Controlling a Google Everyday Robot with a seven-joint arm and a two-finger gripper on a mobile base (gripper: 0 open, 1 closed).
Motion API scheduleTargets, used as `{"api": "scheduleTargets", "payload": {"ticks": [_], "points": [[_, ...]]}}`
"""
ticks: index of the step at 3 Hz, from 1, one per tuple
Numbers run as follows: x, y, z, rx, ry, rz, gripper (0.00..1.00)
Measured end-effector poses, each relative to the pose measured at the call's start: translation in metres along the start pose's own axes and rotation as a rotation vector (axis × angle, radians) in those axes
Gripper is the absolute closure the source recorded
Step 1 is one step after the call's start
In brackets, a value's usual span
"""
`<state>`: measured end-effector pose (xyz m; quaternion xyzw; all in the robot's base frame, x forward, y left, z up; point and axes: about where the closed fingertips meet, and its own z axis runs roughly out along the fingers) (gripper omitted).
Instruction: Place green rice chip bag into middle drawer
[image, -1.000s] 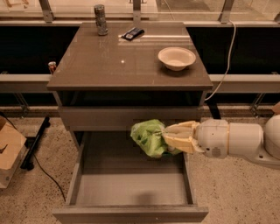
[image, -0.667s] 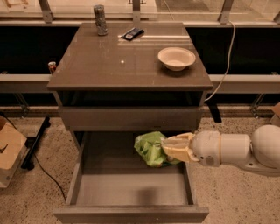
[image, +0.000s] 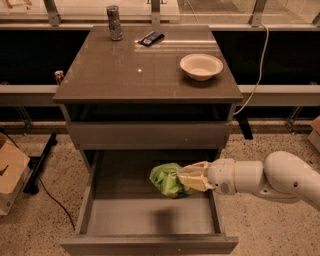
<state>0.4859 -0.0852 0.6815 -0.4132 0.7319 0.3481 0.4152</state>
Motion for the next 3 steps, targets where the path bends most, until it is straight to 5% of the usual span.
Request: {"api": "scheduleTargets", "payload": {"ticks": [2,3], "points": [[0.030,-0.007,0.034,0.010,0.065,0.007,1.00],[0.077,-0.017,0.067,-0.009,0.089,0.065,1.00]]}}
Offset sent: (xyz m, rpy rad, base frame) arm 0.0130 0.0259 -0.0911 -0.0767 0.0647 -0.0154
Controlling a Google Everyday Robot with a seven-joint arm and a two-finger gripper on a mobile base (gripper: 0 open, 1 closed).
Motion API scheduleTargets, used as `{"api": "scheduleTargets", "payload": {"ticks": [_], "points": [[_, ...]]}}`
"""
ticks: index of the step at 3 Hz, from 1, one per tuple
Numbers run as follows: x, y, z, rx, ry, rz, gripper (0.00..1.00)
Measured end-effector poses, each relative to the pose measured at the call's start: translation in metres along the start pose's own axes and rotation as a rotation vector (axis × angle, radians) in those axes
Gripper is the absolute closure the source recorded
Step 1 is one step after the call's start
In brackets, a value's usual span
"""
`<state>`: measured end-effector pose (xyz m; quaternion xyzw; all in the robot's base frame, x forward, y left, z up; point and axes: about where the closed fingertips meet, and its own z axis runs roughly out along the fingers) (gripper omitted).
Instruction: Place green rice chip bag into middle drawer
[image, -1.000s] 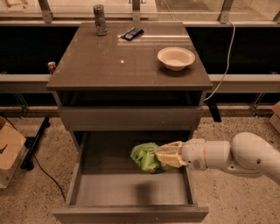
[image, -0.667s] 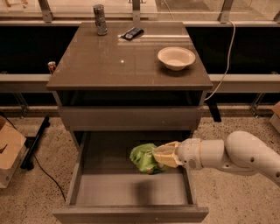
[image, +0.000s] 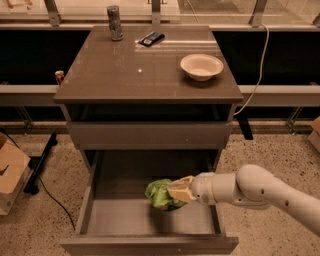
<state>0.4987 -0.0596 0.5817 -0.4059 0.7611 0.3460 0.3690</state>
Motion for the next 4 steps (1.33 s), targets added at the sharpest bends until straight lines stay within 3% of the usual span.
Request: {"api": "scheduleTargets", "payload": {"ticks": [1,3,4], "points": [[0.029,-0.009,0.023,-0.018,0.000,0.049,1.00],[0.086,-0.017,0.086,-0.102,-0.004,0.183,0.58],[0.087,-0.015,0.088,-0.106,-0.004,0.184,0.36]]}}
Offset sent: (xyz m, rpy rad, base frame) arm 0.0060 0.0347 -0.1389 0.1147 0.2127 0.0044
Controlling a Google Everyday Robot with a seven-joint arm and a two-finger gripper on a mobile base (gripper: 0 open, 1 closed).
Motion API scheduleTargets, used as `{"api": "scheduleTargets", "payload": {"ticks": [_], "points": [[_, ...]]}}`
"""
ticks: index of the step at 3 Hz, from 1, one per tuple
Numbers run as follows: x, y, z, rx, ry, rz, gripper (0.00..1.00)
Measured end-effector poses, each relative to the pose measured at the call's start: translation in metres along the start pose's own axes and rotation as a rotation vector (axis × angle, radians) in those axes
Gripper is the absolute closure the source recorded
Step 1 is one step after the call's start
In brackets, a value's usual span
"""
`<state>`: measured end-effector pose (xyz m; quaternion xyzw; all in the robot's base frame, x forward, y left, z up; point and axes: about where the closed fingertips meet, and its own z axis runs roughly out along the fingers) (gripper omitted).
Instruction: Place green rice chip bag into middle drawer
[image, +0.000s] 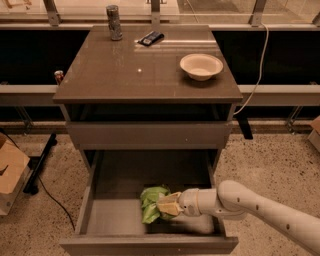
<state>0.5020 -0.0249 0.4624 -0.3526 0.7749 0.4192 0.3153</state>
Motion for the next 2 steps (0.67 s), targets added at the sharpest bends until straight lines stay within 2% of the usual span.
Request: {"api": "scheduleTargets", "payload": {"ticks": [1,2], "points": [[0.0002,0.0011,0.0018,-0.004,0.001,0.000,0.11],[0.0001,0.0021,0.0032,-0.007,0.001,0.000,0.00]]}}
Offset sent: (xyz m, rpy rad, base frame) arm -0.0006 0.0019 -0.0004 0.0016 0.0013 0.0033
